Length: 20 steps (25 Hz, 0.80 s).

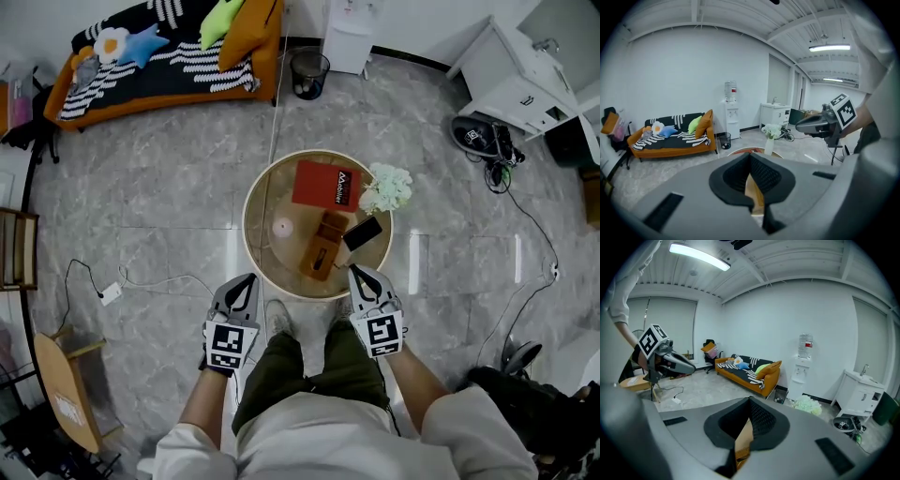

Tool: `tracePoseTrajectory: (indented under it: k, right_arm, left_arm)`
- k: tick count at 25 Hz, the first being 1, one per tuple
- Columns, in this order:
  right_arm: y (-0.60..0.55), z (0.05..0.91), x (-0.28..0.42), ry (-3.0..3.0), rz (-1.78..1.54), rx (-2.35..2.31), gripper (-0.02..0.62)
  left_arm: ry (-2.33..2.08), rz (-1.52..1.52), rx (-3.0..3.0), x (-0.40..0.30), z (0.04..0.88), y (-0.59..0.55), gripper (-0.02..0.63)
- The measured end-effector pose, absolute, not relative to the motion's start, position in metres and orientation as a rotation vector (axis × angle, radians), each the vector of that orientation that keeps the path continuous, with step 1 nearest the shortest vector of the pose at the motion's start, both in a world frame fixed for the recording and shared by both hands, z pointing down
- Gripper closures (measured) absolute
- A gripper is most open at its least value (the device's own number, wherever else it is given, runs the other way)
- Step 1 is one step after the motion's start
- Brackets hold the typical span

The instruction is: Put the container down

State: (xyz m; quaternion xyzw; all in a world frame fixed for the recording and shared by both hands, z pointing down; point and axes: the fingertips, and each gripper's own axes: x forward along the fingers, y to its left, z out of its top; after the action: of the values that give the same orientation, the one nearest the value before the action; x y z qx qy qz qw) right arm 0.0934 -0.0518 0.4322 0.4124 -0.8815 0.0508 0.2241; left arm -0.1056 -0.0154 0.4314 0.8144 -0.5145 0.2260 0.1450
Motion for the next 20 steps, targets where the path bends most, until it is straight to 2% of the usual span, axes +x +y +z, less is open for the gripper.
tracePoseTrajectory:
  k: [7,20]
  right_arm:
    - [-0.03,0.395,0.098,-2.443,0.119,1.155,0.575]
    - [-0.014,0.392,0.102,-2.449,0.125,1.155,0.574]
  left_arm:
    - [-1.483,0.635,2.38,-0.103,0.399,0.001,0.598]
    - [-1.527,0.617,2.383,-0.101,0.387,0.012,0.598]
